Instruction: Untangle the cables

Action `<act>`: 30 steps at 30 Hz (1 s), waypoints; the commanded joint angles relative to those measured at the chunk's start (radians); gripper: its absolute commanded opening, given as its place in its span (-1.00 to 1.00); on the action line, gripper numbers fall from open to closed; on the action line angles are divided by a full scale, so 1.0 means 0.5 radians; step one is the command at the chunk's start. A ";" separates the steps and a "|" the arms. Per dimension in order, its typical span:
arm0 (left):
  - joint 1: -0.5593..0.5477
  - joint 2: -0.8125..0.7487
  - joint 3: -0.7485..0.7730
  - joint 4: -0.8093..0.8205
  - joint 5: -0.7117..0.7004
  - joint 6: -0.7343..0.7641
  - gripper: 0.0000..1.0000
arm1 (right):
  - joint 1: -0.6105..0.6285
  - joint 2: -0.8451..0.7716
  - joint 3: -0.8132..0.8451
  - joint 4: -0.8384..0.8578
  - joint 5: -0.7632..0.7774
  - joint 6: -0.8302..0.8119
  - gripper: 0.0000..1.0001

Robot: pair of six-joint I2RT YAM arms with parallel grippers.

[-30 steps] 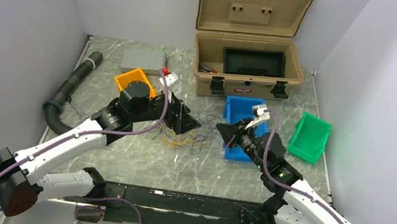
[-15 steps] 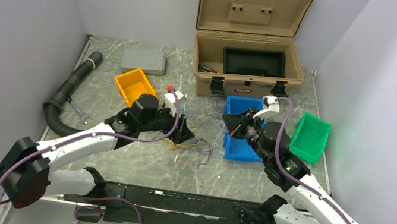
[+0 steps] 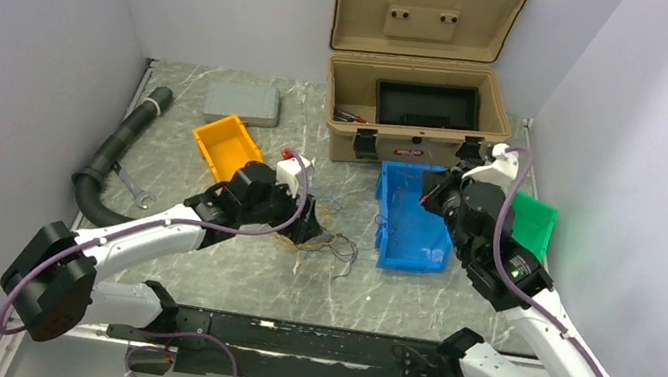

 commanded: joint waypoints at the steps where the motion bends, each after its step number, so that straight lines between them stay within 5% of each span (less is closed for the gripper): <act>1: 0.057 -0.095 0.108 -0.283 -0.266 -0.141 0.72 | -0.220 0.135 0.158 -0.262 0.032 -0.128 -1.00; 6: 0.121 -0.242 0.097 -0.385 -0.279 -0.174 0.75 | -0.501 0.270 0.053 -0.230 -0.281 -0.175 -1.00; 13: 0.140 -0.306 0.150 -0.611 -0.372 -0.181 0.79 | -0.548 0.500 0.065 -0.254 -0.516 -0.263 -0.92; 14: 0.142 -0.314 0.149 -0.617 -0.372 -0.180 0.79 | -0.548 0.508 0.068 -0.262 -0.528 -0.267 -0.80; 15: 0.141 -0.320 0.148 -0.625 -0.379 -0.180 0.80 | -0.550 0.505 0.065 -0.268 -0.524 -0.265 -0.46; 17: 0.142 -0.326 0.154 -0.648 -0.391 -0.175 0.80 | -0.547 0.482 0.051 -0.287 -0.485 -0.259 0.55; 18: 0.141 -0.324 0.160 -0.657 -0.392 -0.173 0.80 | -0.550 0.480 0.052 -0.308 -0.471 -0.260 0.66; 30: 0.141 -0.318 0.195 -0.686 -0.390 -0.178 0.80 | -0.551 0.435 -0.225 -0.281 -0.931 -0.280 0.59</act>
